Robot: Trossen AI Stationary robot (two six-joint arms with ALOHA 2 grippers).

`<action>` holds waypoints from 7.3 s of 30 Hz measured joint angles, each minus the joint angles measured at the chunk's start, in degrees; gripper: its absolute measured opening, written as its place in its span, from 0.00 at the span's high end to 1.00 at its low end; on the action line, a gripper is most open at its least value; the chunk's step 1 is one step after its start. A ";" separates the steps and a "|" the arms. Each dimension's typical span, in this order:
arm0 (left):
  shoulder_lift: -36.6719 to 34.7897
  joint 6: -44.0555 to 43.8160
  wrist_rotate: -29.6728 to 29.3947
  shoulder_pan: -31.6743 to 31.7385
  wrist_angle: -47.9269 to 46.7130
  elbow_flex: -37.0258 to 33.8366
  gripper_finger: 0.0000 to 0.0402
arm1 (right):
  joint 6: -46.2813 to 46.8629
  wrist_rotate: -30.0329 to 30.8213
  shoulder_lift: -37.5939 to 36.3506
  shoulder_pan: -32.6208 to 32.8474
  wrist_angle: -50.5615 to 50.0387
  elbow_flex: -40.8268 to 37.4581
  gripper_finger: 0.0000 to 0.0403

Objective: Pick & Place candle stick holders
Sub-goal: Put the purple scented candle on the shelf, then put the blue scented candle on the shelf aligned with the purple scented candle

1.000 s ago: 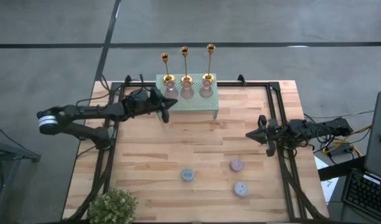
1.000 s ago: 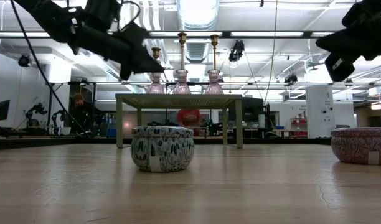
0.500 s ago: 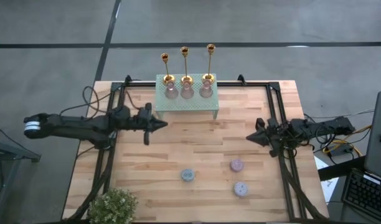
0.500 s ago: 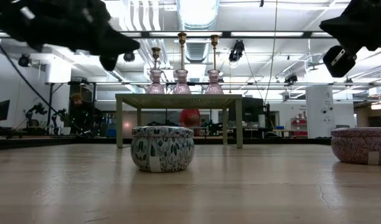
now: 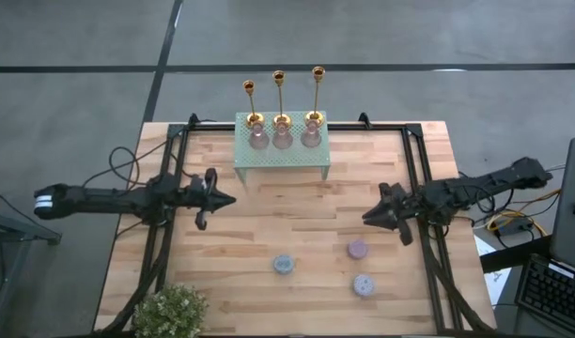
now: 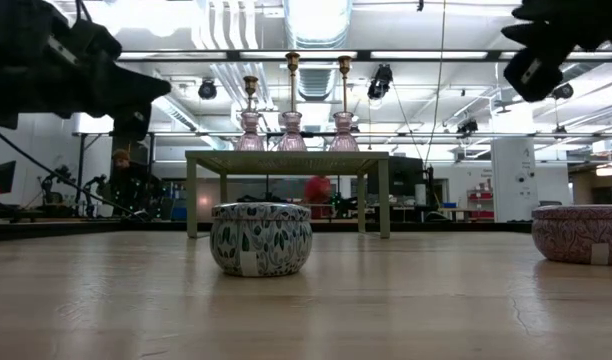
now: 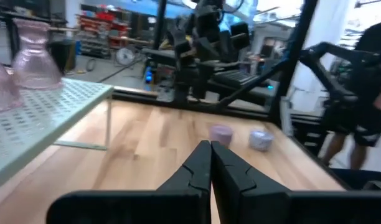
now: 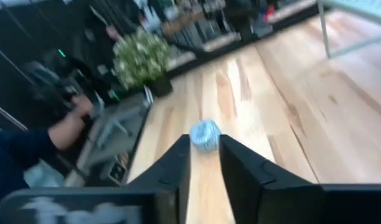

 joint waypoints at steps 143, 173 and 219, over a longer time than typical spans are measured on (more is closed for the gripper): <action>-2.10 -1.22 0.38 -0.03 -3.85 -0.21 0.97 | -11.60 -1.83 86.38 -38.30 -69.38 93.66 0.26; -2.10 -1.24 0.38 -0.03 -3.86 -0.21 0.97 | -14.42 -0.14 86.69 -38.23 -69.40 92.41 0.11; -2.03 -1.24 0.38 -0.04 -3.87 -0.21 0.97 | 25.61 10.96 60.70 29.82 -53.37 47.76 0.10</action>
